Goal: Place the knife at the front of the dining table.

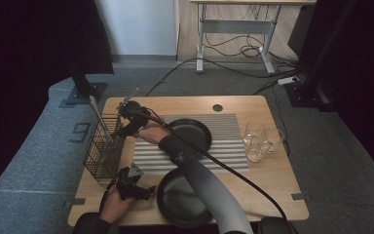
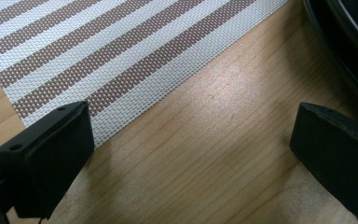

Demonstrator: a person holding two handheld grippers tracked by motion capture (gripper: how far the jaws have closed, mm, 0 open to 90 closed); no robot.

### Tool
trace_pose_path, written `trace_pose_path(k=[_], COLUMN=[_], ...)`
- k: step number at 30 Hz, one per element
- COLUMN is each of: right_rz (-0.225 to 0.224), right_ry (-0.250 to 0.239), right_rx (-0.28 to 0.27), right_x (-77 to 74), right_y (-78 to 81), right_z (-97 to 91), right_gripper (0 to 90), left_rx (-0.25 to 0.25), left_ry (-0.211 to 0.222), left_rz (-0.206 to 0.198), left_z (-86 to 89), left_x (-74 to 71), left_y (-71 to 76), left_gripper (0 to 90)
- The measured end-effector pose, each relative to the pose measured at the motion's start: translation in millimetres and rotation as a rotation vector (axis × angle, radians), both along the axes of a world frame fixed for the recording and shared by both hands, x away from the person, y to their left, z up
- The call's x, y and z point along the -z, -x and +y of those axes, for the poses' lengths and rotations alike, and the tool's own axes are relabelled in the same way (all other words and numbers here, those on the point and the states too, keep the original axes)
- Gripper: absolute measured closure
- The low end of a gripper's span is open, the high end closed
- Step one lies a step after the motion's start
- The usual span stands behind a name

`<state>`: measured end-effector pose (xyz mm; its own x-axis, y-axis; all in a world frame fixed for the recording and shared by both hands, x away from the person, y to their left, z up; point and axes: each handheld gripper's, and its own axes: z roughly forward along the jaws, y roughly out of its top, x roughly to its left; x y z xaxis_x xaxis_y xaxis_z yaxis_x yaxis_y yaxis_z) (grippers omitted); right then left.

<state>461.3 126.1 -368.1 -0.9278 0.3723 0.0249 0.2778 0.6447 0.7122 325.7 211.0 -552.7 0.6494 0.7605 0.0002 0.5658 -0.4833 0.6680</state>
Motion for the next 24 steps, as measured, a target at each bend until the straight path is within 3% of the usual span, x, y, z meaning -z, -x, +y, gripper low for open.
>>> trace_pose_path(k=[6,12,18,24], right_rz=[0.042,0.052,0.055,0.056], right_ry=[-0.020,-0.043,-0.061,-0.064], right_rx=[-0.032,-0.064,-0.084,-0.091], right_x=[8.0,13.4,17.7,18.5], right_y=[-0.7,2.0,3.9,6.0], right_z=[5.1,10.3,13.6,13.5], right_gripper=[46.6,61.0,70.3,72.0], left_rx=[0.000,0.000,0.001,0.001], left_ry=[0.000,-0.001,0.000,0.000], left_rz=[-0.001,0.001,0.001,0.001], left_z=[0.0,0.0,0.0,0.0], left_x=[0.1,-0.1,-0.1,0.0], left_y=[0.0,0.0,0.0,0.0], left_gripper=[0.0,0.0,0.0,0.0])
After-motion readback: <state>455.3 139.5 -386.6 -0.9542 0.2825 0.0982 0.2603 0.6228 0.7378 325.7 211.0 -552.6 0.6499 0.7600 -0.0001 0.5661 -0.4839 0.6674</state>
